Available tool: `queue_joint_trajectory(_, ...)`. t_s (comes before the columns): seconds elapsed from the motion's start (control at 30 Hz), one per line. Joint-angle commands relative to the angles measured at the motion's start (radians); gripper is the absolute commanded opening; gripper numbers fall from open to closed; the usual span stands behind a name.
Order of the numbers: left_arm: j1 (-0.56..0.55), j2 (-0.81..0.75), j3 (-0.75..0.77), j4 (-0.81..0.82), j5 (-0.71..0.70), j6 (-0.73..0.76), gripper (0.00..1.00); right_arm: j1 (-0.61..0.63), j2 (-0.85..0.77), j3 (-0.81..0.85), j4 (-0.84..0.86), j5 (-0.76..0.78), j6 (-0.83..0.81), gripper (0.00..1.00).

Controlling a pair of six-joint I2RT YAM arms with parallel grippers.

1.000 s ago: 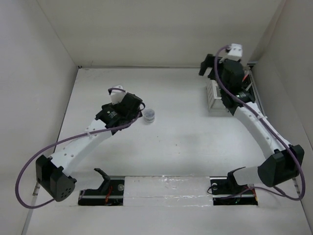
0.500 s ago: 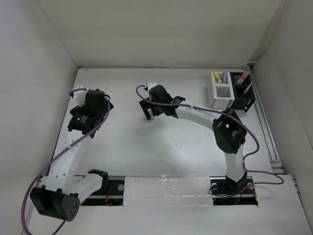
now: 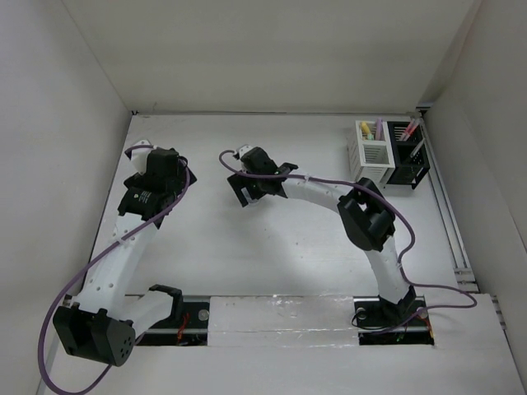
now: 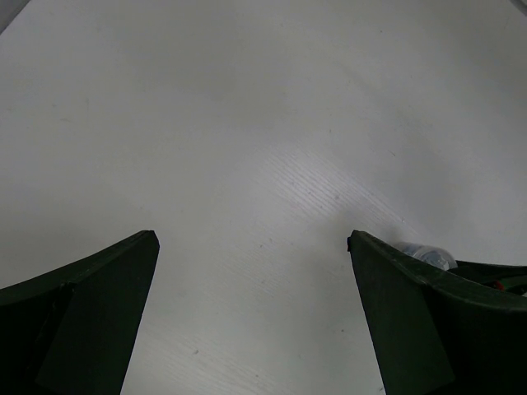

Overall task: Sort the stationery into containers
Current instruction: Pick up the stationery from the center of the board.

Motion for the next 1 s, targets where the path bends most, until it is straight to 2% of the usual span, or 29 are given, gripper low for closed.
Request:
queue_joint_trajectory(0.0,-0.005,-0.007,-0.005,0.025,0.016,0.024,1.0,0.013,0.003,0.055,0.009,-0.028,-0.013,0.96)
queue_joint_trajectory(0.13,-0.005,-0.007,-0.005,0.035,0.016,0.024,1.0,0.013,0.014,0.064,0.009,-0.038,-0.004,0.89)
queue_joint_trajectory(0.33,-0.005,-0.016,-0.015,0.035,0.025,0.033,1.0,0.013,0.052,0.085,-0.003,-0.038,-0.004,0.65)
queue_joint_trajectory(0.37,-0.005,-0.016,-0.015,0.035,0.025,0.033,1.0,0.013,0.052,0.095,-0.012,-0.038,-0.004,0.59)
queue_joint_trajectory(0.4,-0.005,-0.016,-0.015,0.035,0.025,0.033,1.0,0.013,0.052,0.095,-0.012,-0.029,-0.004,0.44)
queue_joint_trajectory(0.43,-0.005,-0.016,-0.015,0.035,0.035,0.033,1.0,0.013,0.052,0.095,-0.021,-0.028,-0.004,0.4)
queue_joint_trajectory(0.5,-0.005,-0.016,-0.015,0.035,0.035,0.033,1.0,0.013,0.052,0.095,-0.03,-0.019,-0.004,0.39)
queue_joint_trajectory(0.57,-0.005,-0.016,-0.015,0.035,0.035,0.033,1.0,0.013,0.052,0.095,-0.03,-0.019,-0.004,0.17)
queue_joint_trajectory(0.63,-0.005,-0.016,-0.015,0.035,0.035,0.033,1.0,0.013,0.043,0.095,-0.03,-0.019,-0.004,0.0)
queue_joint_trajectory(0.8,-0.005,-0.016,-0.015,0.035,0.035,0.033,1.0,0.013,-0.09,0.04,0.009,-0.036,0.005,0.0)
queue_joint_trajectory(0.97,-0.005,-0.025,-0.015,0.035,0.035,0.033,1.0,-0.085,-0.283,0.007,-0.015,-0.029,0.006,0.0)
